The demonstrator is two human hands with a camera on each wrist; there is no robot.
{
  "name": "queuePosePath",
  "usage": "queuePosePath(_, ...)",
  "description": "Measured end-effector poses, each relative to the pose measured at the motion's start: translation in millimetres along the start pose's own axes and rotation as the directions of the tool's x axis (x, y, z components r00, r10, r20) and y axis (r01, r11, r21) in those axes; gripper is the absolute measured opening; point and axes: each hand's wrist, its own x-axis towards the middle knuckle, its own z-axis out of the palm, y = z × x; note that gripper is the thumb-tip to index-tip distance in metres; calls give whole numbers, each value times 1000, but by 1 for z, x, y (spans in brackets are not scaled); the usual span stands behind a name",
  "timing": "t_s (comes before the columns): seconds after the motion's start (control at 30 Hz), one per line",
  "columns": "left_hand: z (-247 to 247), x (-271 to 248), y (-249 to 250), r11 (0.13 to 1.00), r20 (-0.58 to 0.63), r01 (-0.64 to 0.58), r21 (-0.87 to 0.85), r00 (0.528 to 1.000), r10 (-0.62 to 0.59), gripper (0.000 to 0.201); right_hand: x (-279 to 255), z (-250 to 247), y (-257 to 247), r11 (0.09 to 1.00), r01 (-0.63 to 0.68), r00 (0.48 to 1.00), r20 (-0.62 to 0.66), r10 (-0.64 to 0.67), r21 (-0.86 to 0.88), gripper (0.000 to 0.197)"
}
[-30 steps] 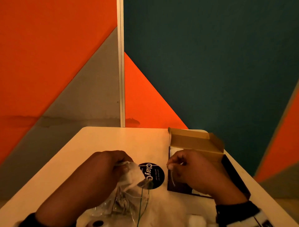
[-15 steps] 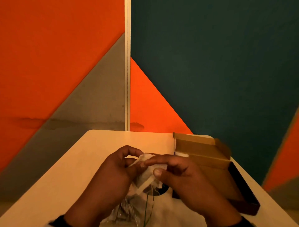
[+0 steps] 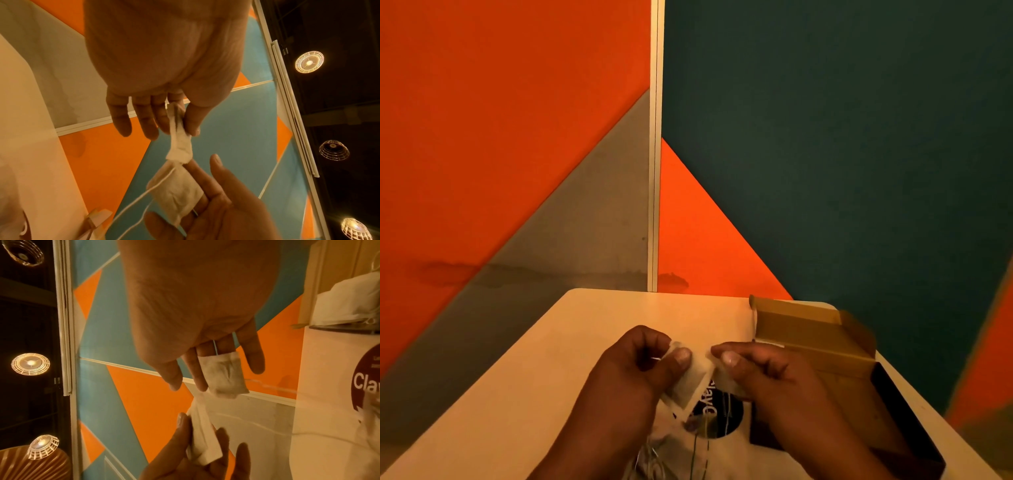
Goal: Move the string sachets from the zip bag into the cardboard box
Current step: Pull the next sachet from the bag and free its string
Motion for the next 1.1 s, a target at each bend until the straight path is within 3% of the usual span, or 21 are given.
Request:
queuePosePath(0.1, 0, -1, 2, 1000, 19, -2, -1, 1000, 2, 7, -2, 1, -3, 994, -28, 995, 94, 39, -108, 20)
queuePosePath(0.2, 2, -3, 2, 1000, 49, 5, 9, 999, -5, 9, -5, 6, -6, 992, -87, 971, 216, 106, -95, 19)
queuePosePath(0.43, 0, -1, -2, 999, 76, -35, 17, 997, 34, 20, -5, 1, -10, 983, -164, 971, 162, 175, -78, 5)
queuePosePath(0.63, -4, 1, -2, 998, 131, -49, 30, 990, 45, 21, -3, -5, -11, 973, -178, 967, 159, 200, -146, 37)
queuePosePath(0.9, -21, 2, 9, 978, 152, -142, 149, 981, 120, 22, -2, -15, -6, 984, -66, 990, 113, 86, -168, 42)
queuePosePath(1.0, -16, -3, 11, 948, 246, -188, 258, 961, 124, 26, -4, -8, -5, 993, -52, 972, 223, 74, -103, 39)
queuePosePath(1.1, -9, -8, 12, 909, 310, -254, 330, 939, 150, 23, -7, 2, -5, 987, -39, 957, 280, 81, -155, 20)
